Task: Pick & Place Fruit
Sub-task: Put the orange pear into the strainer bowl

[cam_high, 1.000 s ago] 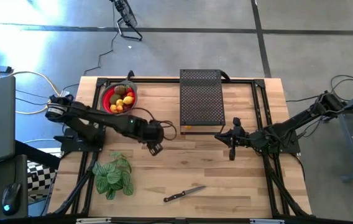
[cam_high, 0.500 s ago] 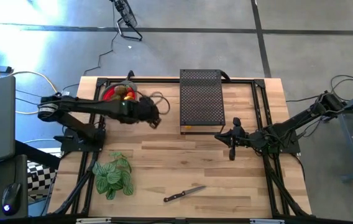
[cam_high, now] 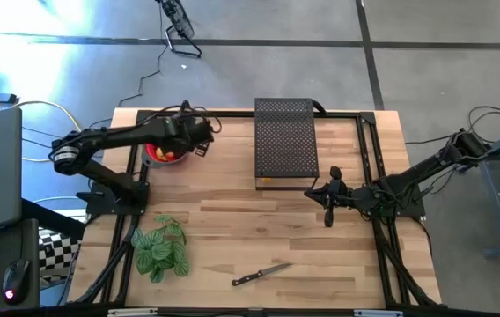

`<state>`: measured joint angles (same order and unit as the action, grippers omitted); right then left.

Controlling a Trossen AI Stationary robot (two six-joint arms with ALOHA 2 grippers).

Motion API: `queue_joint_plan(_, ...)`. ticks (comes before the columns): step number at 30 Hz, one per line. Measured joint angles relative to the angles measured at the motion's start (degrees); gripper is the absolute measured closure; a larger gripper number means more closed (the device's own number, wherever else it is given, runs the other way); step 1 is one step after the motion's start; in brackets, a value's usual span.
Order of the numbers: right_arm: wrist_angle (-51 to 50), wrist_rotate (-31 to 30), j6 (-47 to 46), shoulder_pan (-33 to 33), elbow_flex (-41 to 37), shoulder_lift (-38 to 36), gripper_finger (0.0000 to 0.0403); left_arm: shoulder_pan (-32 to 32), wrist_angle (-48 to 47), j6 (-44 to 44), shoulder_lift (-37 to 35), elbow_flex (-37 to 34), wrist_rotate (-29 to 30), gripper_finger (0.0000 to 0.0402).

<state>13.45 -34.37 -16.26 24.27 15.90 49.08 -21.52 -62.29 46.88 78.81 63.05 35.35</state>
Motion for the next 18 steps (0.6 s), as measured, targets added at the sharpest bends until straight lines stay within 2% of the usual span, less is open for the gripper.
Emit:
queue_joint_plan(11,0.0,0.0,0.0,0.0,0.0,0.0,0.0400,-9.3,-7.3,0.0,0.0,0.0,-0.2,0.0265)
queue_joint_plan(18,0.0,0.0,0.0,0.0,0.0,0.0,0.0400,-15.0,-6.6,-2.1,0.0,-0.1,-1.4,0.0265)
